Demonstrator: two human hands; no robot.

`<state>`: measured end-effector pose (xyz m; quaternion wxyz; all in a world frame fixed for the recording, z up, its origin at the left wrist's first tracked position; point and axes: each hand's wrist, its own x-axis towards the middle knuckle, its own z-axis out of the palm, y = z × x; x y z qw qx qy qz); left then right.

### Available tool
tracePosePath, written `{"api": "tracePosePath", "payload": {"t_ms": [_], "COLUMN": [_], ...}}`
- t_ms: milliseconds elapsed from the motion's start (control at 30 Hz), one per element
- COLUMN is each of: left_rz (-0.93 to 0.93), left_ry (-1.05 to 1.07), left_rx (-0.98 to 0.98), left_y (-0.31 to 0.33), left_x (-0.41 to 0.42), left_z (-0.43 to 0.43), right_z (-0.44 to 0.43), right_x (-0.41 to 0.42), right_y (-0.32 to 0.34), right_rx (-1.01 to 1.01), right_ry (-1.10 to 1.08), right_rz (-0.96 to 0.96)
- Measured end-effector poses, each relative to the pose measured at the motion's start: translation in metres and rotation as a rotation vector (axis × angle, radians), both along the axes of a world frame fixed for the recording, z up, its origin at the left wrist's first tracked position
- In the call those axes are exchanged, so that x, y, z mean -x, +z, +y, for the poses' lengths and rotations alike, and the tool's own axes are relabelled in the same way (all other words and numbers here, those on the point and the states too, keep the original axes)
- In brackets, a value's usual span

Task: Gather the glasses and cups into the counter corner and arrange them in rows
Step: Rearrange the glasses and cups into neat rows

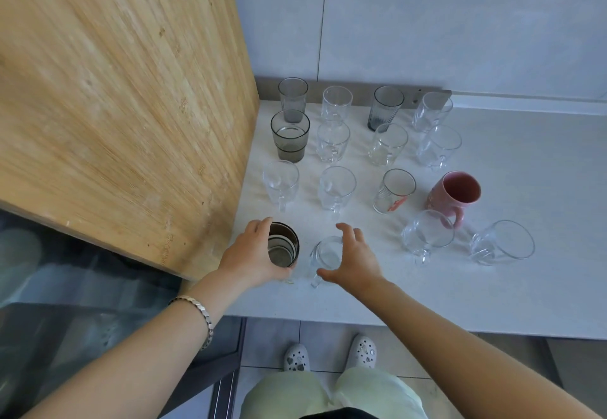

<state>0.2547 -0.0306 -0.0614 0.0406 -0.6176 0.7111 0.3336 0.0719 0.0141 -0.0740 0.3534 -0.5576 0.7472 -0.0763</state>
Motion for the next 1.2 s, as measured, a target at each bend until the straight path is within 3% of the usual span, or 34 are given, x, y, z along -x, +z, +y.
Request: {"api": "tracePosePath", "payload": {"t_ms": [367, 500, 600, 700, 800, 900, 1000, 1200], "left_rz": [-0.039, -0.067, 0.018, 0.098, 0.113, 0.056, -0.053, -0.112], "left_ry": [-0.049, -0.113, -0.199, -0.327, -0.393, -0.420, -0.414, -0.272], "left_rx": [-0.021, 0.063, 0.140, 0.167, 0.165, 0.080, -0.012, 0.029], "left_y": [0.005, 0.016, 0.028, 0.032, 0.033, 0.020, 0.005, -0.011], "left_x": [0.003, 0.024, 0.060, 0.106, 0.159, 0.212, 0.253, 0.285], "left_z": [0.002, 0.002, 0.001, 0.001, 0.004, 0.003, 0.001, 0.007], "right_z": [-0.011, -0.009, -0.003, 0.008, 0.019, 0.026, 0.032, 0.042], "right_x": [0.018, 0.024, 0.054, 0.111, 0.179, 0.237, 0.274, 0.294], "right_y": [0.001, 0.008, 0.023, 0.034, 0.036, 0.030, 0.017, -0.008], "right_rx": [0.024, 0.026, 0.073, 0.162, 0.234, 0.088, -0.141, -0.045], "right_ry": [0.121, 0.136, 0.120, 0.017, -0.245, -0.392, -0.301, -0.213], "right_rz": [-0.092, -0.082, -0.076, -0.008, 0.092, 0.214, 0.183, 0.057]}}
